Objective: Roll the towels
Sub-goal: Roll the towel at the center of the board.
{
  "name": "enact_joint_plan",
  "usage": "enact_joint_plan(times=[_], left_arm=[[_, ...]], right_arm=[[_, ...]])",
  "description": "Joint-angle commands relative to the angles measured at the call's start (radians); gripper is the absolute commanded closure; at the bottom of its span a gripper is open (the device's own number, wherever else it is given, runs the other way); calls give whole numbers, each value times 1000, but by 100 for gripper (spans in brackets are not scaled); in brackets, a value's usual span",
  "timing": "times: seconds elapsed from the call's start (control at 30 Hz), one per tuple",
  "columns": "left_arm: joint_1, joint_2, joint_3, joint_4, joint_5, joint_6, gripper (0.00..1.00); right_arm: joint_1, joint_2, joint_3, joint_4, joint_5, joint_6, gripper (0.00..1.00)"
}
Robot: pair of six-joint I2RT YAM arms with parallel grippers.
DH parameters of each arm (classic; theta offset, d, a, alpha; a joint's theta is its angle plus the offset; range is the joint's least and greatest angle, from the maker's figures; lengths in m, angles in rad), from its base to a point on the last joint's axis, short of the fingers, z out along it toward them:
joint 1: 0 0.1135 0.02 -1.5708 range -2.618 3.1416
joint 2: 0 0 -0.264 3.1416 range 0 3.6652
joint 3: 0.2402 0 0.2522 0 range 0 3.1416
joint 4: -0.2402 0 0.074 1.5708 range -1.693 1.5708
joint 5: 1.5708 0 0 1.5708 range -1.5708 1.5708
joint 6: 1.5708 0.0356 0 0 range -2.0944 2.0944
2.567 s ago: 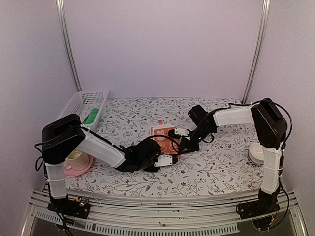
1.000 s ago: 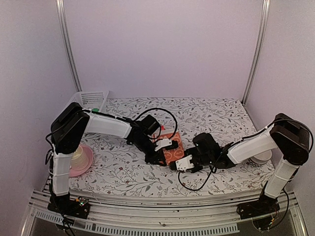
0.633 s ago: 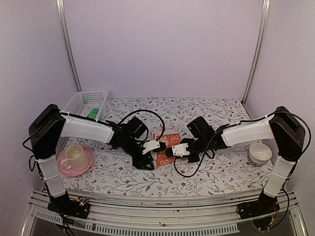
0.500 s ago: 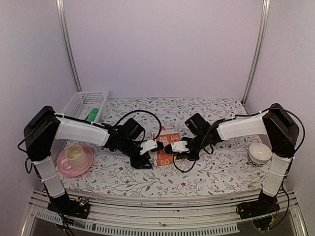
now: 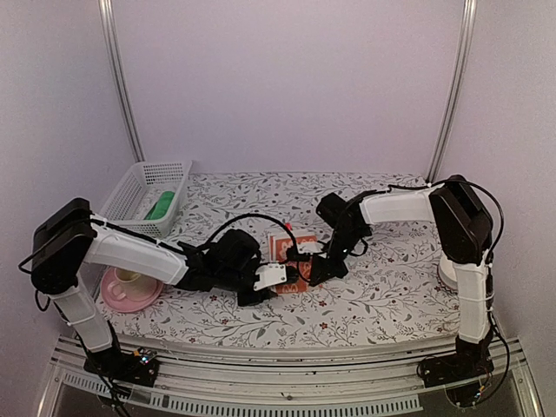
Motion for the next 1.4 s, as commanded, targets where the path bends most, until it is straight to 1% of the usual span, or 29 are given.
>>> enact_joint_plan(times=[0.0, 0.17, 0.33, 0.43, 0.57, 0.7, 0.77, 0.83, 0.87, 0.93, 1.0, 1.1, 1.17, 1.27, 1.3, 1.37], left_arm=[[-42, -34, -38, 121, -56, 101, 65], [-74, 2, -34, 159, -114, 164, 67], [-81, 71, -3, 152, -162, 199, 67], [-84, 107, 9, 153, -178, 206, 64], [-85, 136, -2, 197, -232, 212, 55], [-85, 171, 0, 204, -269, 225, 55], [-85, 194, 15, 175, -270, 222, 59], [-86, 214, 30, 145, -264, 214, 67], [-86, 221, 34, 135, -258, 211, 73], [-88, 229, 39, 116, -241, 207, 90], [-87, 230, 45, 94, -218, 200, 99], [-89, 230, 63, 43, -185, 186, 100], [-89, 230, 80, -1, -153, 167, 100], [-80, 230, 105, -62, -87, 132, 100], [-74, 256, 116, -86, -58, 120, 100], [-55, 268, 143, -132, 10, 87, 100]], right_arm=[[-17, 100, 69, -181, -35, 17, 97], [-24, 148, 142, -249, -55, 25, 96], [-26, 170, 161, -264, -51, 33, 96], [-28, 174, 161, -268, -47, 33, 96], [-30, 178, 161, -272, -49, 29, 96], [-31, 181, 162, -277, -51, 24, 96], [-31, 185, 166, -282, -50, 21, 96], [-33, 187, 172, -290, -54, 18, 96], [-34, 188, 176, -293, -58, 16, 96], [-37, 192, 187, -301, -65, 12, 95], [-39, 192, 195, -307, -73, 11, 94], [-46, 175, 202, -312, -81, 8, 88], [-55, 143, 195, -301, -84, 3, 83], [-74, 51, 155, -251, -96, -10, 65], [-80, 11, 128, -225, -96, -15, 59], [-87, -77, 54, -137, -78, -28, 48]])
